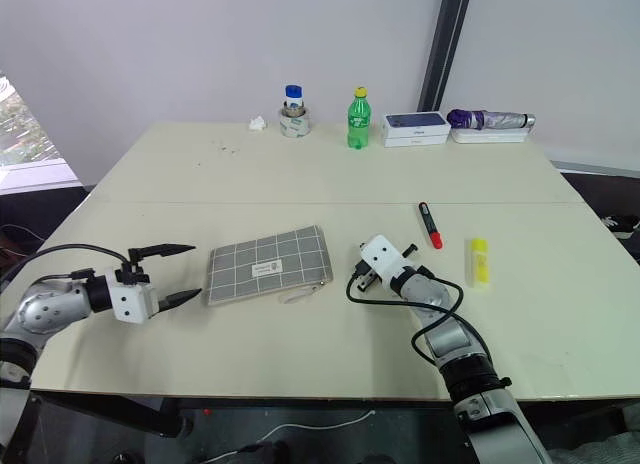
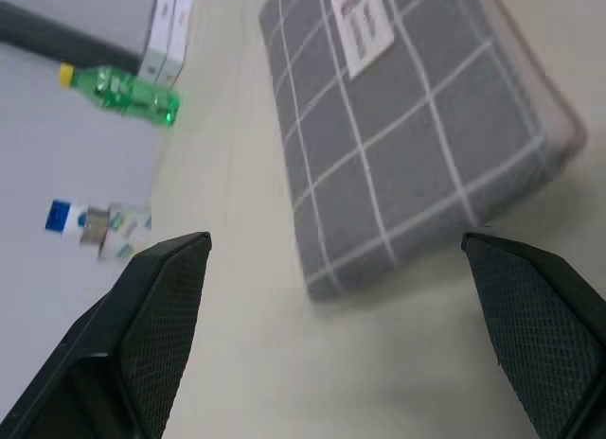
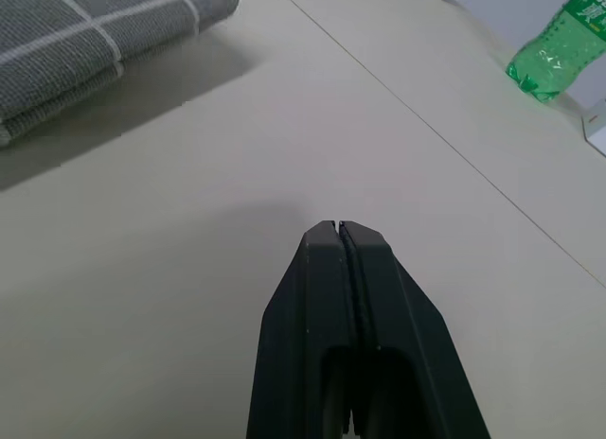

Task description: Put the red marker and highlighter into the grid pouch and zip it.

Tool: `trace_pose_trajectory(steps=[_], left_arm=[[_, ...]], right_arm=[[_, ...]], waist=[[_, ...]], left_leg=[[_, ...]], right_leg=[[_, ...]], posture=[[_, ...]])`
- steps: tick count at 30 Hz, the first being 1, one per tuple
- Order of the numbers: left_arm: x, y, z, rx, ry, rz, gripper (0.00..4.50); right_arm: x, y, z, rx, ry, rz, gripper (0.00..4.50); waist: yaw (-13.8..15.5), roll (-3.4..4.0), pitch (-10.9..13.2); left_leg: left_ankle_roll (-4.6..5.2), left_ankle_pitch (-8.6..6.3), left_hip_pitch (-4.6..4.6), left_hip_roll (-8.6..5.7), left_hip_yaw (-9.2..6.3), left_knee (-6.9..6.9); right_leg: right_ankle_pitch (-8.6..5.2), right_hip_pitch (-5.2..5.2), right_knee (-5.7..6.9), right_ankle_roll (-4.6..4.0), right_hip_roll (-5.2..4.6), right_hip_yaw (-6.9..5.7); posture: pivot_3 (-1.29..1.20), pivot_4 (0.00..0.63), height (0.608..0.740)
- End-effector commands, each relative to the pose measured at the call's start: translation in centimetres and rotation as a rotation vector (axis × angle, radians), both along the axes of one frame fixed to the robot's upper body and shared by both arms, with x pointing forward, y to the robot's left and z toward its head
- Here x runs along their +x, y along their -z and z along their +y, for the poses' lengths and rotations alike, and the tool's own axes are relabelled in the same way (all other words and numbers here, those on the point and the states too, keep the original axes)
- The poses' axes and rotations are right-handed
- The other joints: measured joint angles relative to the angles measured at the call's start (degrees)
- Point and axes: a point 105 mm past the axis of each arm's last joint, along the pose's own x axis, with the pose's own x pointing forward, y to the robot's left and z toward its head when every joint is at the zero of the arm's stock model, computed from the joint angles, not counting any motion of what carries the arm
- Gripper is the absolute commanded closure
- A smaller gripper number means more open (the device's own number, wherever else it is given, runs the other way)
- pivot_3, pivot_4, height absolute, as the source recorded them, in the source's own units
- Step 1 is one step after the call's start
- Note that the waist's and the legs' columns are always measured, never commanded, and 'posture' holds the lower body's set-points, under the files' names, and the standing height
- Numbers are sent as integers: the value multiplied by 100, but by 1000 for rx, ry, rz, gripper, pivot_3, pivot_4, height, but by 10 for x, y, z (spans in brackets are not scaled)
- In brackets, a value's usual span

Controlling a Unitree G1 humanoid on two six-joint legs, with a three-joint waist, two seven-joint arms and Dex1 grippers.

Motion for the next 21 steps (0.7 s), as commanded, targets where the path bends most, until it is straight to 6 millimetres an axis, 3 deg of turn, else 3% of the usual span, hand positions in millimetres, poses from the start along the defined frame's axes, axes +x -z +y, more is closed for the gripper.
trace_pose_trajectory(steps=[1, 10, 21], left_arm=[[-13, -2, 16, 85, 3, -9, 0], [-3, 21, -12, 162, 85, -40, 0], [11, 33, -40, 193, 159, -99, 0]], right_arm=[[3, -14, 10, 18, -23, -45, 4455], [2, -10, 35, -1, -76, -14, 4455], [4, -15, 44, -24, -83, -40, 4455]], waist=[[-9, 0, 0], [68, -3, -2], [68, -3, -2]], left_leg=[[-12, 7, 0, 0, 2, 0], [4, -2, -1, -4, 2, 0], [2, 0, 1, -10, 2, 1]], right_leg=[[0, 0, 0, 0, 0, 1], [0, -1, 4, 0, -3, 1], [0, -4, 17, 1, -6, 1]], posture=[[0, 150, 740], [0, 150, 740], [0, 150, 740]])
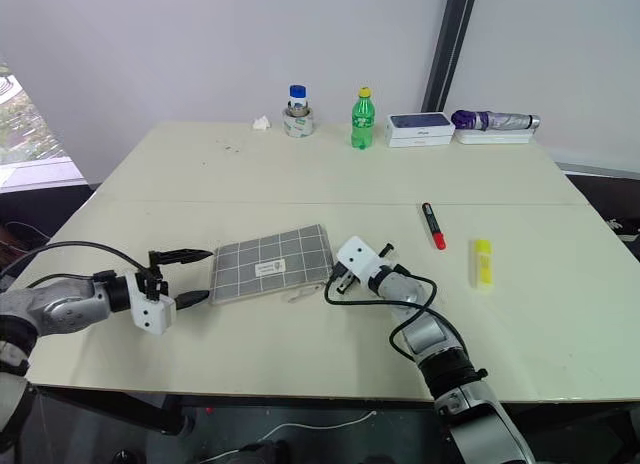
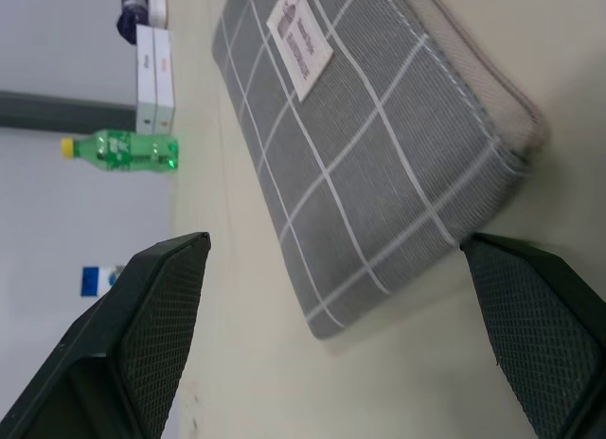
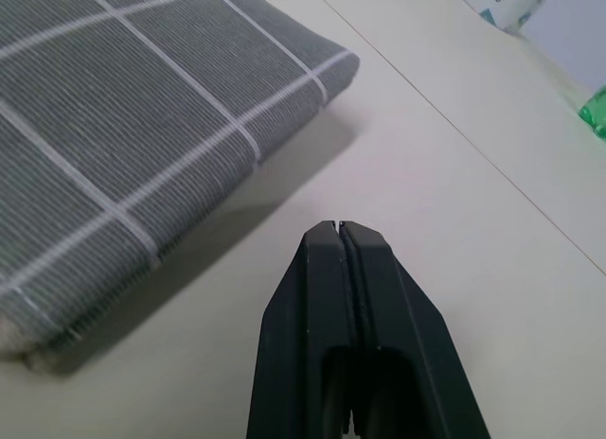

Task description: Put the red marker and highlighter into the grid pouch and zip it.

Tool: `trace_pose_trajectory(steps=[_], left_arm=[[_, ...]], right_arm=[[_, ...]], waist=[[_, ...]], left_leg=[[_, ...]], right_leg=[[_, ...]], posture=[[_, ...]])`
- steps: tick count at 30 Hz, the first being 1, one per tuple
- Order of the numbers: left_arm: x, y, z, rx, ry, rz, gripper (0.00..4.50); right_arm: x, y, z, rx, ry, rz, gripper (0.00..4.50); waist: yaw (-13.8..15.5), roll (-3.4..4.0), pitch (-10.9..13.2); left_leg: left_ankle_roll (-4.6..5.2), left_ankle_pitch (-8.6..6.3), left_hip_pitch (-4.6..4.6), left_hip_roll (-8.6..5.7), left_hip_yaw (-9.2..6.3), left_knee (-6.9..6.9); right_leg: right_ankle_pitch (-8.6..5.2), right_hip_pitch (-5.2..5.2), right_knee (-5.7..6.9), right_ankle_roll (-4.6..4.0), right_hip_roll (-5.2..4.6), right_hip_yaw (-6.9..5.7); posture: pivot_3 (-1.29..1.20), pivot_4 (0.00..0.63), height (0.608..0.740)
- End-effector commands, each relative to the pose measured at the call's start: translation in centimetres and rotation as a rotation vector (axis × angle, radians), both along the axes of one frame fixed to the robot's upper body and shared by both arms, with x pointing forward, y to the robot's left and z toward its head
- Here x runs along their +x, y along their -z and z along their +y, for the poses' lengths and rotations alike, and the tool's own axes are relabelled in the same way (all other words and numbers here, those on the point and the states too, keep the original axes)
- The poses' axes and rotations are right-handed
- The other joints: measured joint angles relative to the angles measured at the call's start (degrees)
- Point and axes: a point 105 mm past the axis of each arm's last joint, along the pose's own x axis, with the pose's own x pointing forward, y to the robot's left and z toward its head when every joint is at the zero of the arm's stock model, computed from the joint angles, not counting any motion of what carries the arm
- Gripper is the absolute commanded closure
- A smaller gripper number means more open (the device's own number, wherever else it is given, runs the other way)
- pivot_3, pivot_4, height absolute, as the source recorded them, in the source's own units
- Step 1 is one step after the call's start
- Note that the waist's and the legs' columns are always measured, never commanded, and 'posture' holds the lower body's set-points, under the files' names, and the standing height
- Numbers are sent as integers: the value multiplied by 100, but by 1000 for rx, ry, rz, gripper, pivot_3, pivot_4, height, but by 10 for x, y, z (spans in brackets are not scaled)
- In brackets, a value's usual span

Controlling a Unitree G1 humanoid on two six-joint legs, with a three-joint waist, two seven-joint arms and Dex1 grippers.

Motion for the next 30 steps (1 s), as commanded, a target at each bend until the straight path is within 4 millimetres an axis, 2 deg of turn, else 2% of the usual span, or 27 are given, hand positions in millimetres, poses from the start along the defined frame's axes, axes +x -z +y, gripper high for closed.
trace_pose_trajectory(steps=[1, 13, 30], left_arm=[[-2, 18, -8, 36, 32, 42, 0], [-7, 26, -23, -5, 92, 80, 0], [-8, 27, -43, -29, 155, 101, 0]], right_arm=[[3, -20, 6, 9, -14, -67, 4455], [0, -22, 7, 12, -33, -77, 4455], [-4, -18, 10, 6, -59, -70, 4455]], waist=[[1, 0, 0], [-3, 0, -2], [-10, 0, -3]], left_leg=[[0, 0, 0, -1, 1, 0], [-19, 11, 0, -2, 1, 1], [-25, 15, 0, -2, 1, 2]], right_leg=[[0, 0, 0, 0, -1, 0], [0, 0, 0, 0, -1, 0], [0, 1, 0, 0, -1, 0]], posture=[[0, 150, 740], [0, 150, 740], [0, 150, 740]])
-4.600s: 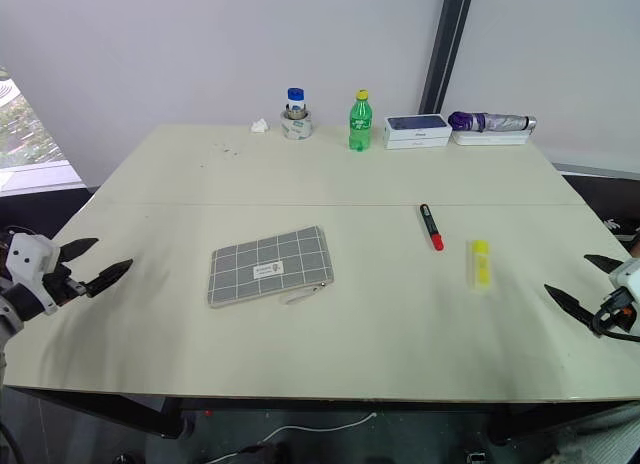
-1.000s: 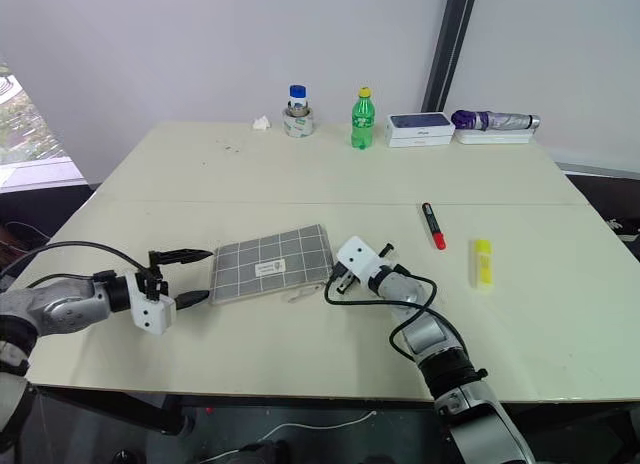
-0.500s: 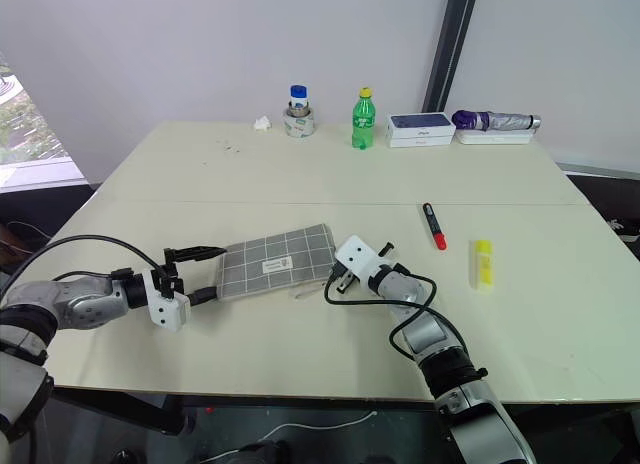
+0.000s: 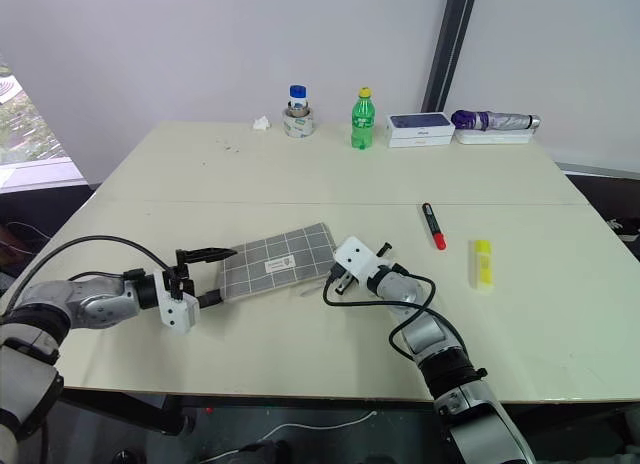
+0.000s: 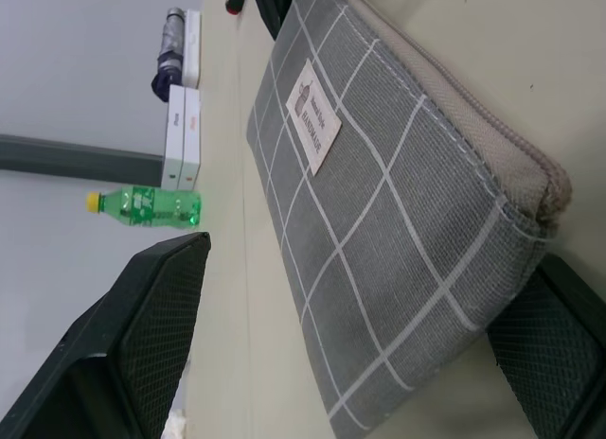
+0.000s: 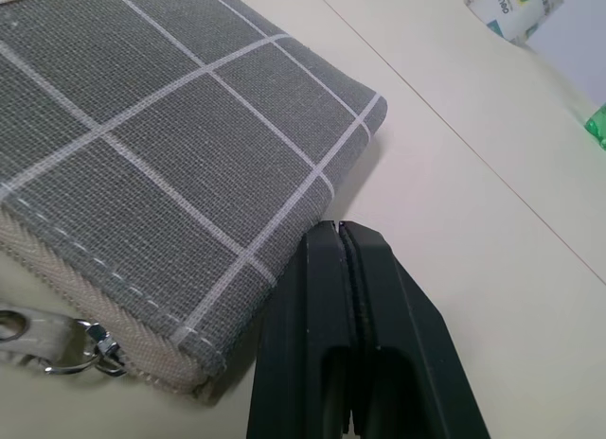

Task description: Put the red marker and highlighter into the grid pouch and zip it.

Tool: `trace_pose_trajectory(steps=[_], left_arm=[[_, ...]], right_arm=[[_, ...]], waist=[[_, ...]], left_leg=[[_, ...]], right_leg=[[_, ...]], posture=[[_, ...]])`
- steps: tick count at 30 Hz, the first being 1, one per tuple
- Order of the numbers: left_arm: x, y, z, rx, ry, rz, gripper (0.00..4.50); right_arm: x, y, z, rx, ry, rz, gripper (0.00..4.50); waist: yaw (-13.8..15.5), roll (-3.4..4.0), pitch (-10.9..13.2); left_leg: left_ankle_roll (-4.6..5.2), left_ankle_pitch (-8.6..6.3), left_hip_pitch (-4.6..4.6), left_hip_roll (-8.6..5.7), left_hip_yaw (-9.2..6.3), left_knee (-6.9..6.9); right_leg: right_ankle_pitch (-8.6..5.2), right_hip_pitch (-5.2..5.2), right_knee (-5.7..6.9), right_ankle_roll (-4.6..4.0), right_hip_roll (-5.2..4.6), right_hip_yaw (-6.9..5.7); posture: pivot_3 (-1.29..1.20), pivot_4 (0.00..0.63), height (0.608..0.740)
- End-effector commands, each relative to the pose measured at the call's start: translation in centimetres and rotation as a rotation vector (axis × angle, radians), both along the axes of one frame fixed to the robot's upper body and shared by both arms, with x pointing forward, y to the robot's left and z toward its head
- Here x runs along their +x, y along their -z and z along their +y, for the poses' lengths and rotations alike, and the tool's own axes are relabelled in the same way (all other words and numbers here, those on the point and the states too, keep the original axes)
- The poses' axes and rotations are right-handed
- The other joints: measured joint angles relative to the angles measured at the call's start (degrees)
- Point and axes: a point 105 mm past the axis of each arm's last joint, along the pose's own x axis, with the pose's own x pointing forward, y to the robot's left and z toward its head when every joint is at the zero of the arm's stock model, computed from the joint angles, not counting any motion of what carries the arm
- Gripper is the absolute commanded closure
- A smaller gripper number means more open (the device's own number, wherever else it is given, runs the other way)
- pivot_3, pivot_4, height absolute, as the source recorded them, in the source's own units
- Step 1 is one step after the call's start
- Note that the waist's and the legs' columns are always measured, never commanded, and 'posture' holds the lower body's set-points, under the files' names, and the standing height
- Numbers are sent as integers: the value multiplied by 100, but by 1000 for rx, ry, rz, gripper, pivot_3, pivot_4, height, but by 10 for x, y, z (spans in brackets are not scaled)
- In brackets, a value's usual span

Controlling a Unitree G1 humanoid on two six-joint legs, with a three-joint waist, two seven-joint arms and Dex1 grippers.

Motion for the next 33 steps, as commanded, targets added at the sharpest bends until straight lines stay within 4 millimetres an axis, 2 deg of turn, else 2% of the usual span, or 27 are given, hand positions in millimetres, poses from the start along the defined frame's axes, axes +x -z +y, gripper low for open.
trace_pose_trajectory(steps=[1, 10, 15, 16, 19, 24, 30, 32, 33], left_arm=[[-11, 22, -9, 52, 57, 86, 0], [-17, 29, -12, 52, 83, 128, 0], [-15, 22, -12, 5, 66, 117, 0], [-14, 21, -11, -1, 60, 116, 535], [-15, 21, -9, -14, 52, 131, 1772], [-17, 20, -8, -53, 41, 156, 4454], [-14, 16, -7, -120, 7, 174, 4454], [-7, 9, -8, -195, -36, 172, 4454], [-4, 6, -7, -233, -58, 174, 4500]], right_arm=[[-3, -17, 8, 14, -39, -67, 4455], [-7, -15, 11, 8, -60, -61, 4455], [-8, -13, 9, 5, -56, -56, 4455], [-8, -12, 9, 4, -55, -55, 4500], [-8, -12, 9, 5, -52, -54, 4500], [-6, -13, 6, 12, -39, -53, 4500], [-9, -21, -1, 54, -33, -57, 4500], [-12, -34, -9, 157, -37, -50, 4500], [-12, -43, -15, 217, -26, -59, 3930]], waist=[[2, 0, 0], [-4, 0, -2], [-7, 0, -2], [-13, 0, -2], [-26, 0, -2], [-30, 2, -3], [-33, 2, -3], [-23, 2, -3], [-14, 2, -3]], left_leg=[[0, 0, 0, 0, 0, 0], [-1, 0, 0, 0, 0, 1], [-3, 2, 0, 0, 0, 1], [-3, 2, 0, 0, 0, 1], [-4, 2, 0, 2, 0, 1], [-8, 4, 0, 4, 2, 0], [-8, 5, 0, 4, 2, 1], [-8, 5, 0, 4, 2, 1], [-8, 5, 0, 4, 2, 1]], right_leg=[[0, 0, 0, 0, 0, 0], [0, 0, 0, 0, 0, 0], [0, 0, 0, 0, 0, 0], [0, 0, 0, 0, 0, 0], [0, -2, 0, 0, 2, 0], [0, -3, 0, 0, 2, 1], [0, -3, 0, 0, 2, 1], [0, -3, 0, 0, 2, 1], [0, -3, -1, 0, 1, 1]], posture=[[0, 150, 740], [0, 150, 740], [0, 150, 740], [0, 150, 740], [0, 150, 740], [0, 150, 740], [0, 150, 740], [0, 150, 740], [0, 150, 740]])
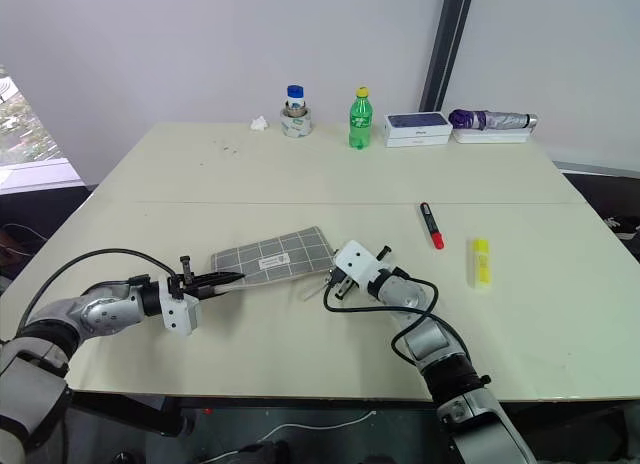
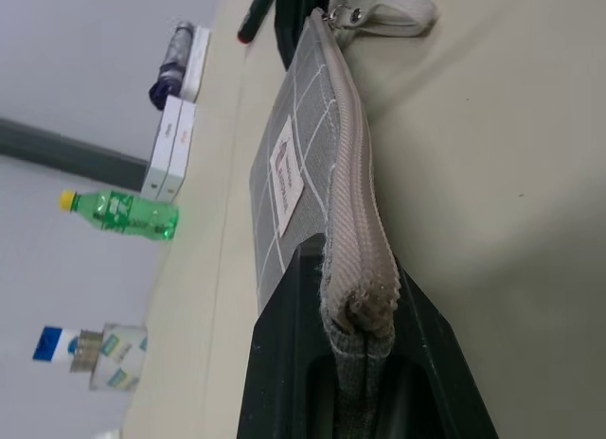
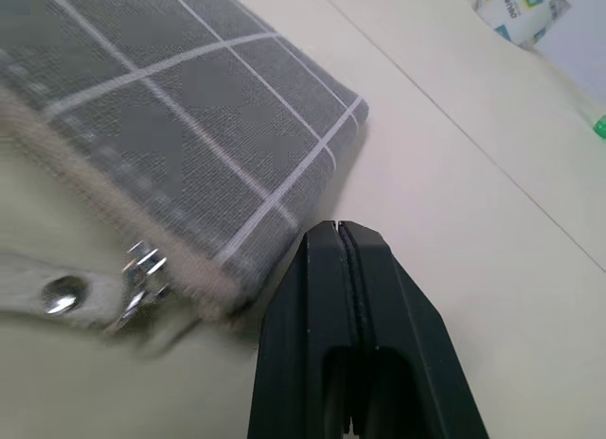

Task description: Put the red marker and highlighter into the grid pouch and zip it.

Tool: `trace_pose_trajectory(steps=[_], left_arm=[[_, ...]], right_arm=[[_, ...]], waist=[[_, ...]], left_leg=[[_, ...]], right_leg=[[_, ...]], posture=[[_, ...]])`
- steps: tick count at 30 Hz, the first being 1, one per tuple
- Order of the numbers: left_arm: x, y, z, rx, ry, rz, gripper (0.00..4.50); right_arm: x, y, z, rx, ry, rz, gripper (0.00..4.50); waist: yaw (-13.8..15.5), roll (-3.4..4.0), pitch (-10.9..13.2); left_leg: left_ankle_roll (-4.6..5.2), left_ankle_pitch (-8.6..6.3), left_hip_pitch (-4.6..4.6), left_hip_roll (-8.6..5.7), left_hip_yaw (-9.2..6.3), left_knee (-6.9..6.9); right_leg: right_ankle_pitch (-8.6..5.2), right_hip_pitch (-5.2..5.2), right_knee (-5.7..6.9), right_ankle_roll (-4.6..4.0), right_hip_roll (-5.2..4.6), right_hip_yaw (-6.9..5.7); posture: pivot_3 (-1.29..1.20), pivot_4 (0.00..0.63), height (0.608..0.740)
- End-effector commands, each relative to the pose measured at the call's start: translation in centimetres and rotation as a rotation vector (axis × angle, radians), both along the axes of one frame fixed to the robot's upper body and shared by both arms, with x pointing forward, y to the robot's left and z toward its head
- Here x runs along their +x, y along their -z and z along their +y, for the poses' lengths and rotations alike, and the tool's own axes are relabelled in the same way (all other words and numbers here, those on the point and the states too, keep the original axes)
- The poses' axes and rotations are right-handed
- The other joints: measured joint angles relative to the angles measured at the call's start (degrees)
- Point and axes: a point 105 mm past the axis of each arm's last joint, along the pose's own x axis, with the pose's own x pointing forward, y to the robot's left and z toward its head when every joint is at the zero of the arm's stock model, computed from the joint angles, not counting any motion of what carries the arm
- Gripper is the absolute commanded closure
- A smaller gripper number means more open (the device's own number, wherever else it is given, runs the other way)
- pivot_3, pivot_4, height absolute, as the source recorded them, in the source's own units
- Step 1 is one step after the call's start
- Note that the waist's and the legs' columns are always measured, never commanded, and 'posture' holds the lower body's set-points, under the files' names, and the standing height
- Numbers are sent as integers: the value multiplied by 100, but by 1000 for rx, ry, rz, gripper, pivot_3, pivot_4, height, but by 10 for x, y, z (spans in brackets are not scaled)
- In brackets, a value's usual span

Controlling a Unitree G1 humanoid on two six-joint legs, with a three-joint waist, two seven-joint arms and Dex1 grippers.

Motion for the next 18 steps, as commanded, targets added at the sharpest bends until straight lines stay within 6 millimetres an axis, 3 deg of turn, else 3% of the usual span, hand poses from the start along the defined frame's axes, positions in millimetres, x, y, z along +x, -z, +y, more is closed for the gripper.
trace_pose_trajectory(steps=[1, 5, 8, 13, 18], left_arm=[[5, 1, 2, -94, -69, 51, 4500], [9, -5, 1, -199, -101, 99, 4500], [9, -11, 0, -243, -100, 104, 4500], [10, -29, -7, -317, -86, 25, 4500], [8, -40, -20, -351, -58, -17, 4500]], right_arm=[[0, -46, -19, 195, 21, -77, 3644], [-7, -66, -43, 288, 57, -91, 1557], [-20, -73, -50, 374, 38, -36, 28], [-46, -62, -32, 472, -33, 112, 28], [-48, -32, -10, 523, 48, 215, 28]], waist=[[14, 0, 0], [15, 0, 0], [-1, 0, 0], [-8, 0, 0], [-18, -1, 0]], left_leg=[[0, 0, 0, 0, 0, 1], [0, 0, -1, 0, -3, 6], [0, 0, -2, 2, -4, 6], [5, -3, -2, 5, -5, 6], [8, -5, -2, 7, -7, 5]], right_leg=[[0, 2, 0, 0, -1, 0], [0, 6, 0, 0, -2, -1], [0, 5, 0, 0, 1, 0], [0, 6, 0, 0, 3, 0], [0, 5, 0, 0, 7, 0]], posture=[[0, 150, 740], [0, 150, 740], [0, 150, 740], [0, 150, 740], [0, 150, 740]])
